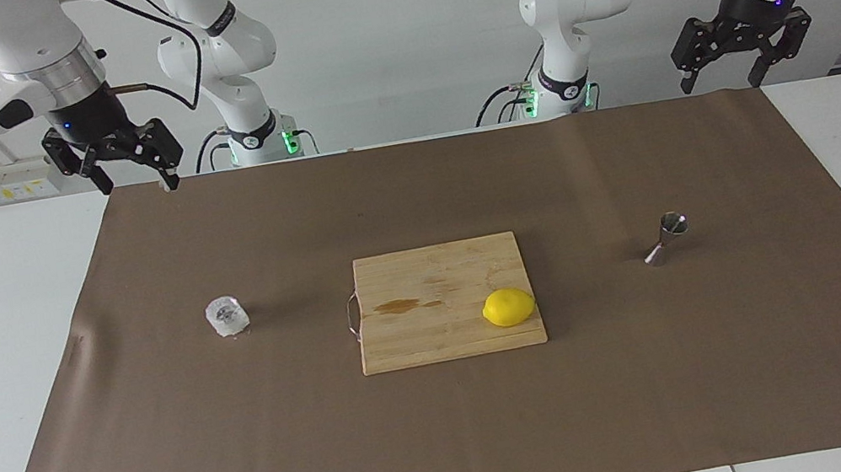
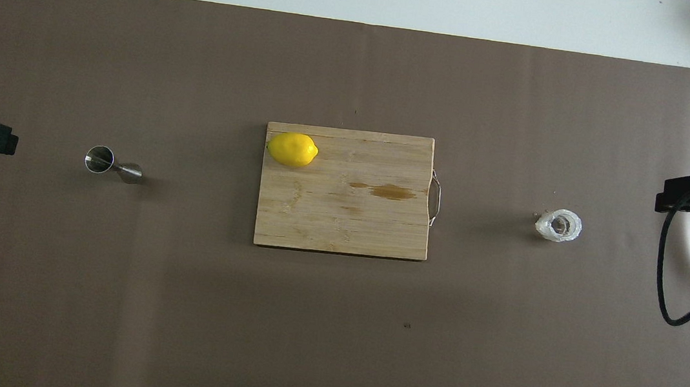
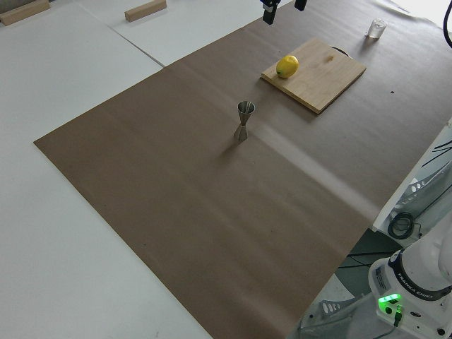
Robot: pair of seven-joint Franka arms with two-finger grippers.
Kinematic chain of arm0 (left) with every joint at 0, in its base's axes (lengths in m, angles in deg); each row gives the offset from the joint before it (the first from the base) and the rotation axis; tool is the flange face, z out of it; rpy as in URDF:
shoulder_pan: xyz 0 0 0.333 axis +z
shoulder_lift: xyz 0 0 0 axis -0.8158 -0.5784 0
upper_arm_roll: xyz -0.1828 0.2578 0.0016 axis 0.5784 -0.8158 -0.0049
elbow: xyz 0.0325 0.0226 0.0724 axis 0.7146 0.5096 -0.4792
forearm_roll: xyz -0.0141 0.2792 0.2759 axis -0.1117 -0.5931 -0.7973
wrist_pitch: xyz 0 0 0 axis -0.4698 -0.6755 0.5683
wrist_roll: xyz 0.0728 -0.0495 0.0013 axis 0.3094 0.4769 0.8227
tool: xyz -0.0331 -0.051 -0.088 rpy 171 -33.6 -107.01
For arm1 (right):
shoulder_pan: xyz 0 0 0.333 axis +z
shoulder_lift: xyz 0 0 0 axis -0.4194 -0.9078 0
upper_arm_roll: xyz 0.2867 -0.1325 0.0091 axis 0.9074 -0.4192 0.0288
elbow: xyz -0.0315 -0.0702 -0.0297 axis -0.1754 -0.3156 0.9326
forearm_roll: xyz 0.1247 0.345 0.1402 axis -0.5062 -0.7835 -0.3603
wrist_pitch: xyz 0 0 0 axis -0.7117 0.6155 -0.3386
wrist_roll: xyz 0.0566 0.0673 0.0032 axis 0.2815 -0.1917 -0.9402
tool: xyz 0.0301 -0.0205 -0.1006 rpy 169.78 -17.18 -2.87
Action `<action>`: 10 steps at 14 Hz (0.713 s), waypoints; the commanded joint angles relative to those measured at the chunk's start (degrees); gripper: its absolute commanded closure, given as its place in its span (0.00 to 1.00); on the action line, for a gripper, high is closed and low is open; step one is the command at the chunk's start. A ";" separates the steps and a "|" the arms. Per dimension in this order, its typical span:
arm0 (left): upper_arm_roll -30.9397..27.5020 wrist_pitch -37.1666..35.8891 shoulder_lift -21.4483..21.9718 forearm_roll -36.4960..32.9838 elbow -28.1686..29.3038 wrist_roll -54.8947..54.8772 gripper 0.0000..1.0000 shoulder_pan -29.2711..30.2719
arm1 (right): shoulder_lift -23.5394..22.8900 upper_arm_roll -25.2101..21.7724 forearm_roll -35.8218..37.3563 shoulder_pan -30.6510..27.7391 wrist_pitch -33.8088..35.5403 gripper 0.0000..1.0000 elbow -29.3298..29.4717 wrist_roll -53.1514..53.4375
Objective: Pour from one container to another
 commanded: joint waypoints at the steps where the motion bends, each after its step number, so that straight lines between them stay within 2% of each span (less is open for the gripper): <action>1: 0.07 0.41 0.75 -1.01 0.42 -0.51 0.00 0.03 | 0.55 -0.25 -0.94 0.10 0.72 0.00 -0.45 0.28; 10: -0.20 -2.75 1.11 0.66 1.22 3.09 0.00 0.30 | 1.34 -0.25 -0.94 0.10 1.07 0.00 -0.37 0.27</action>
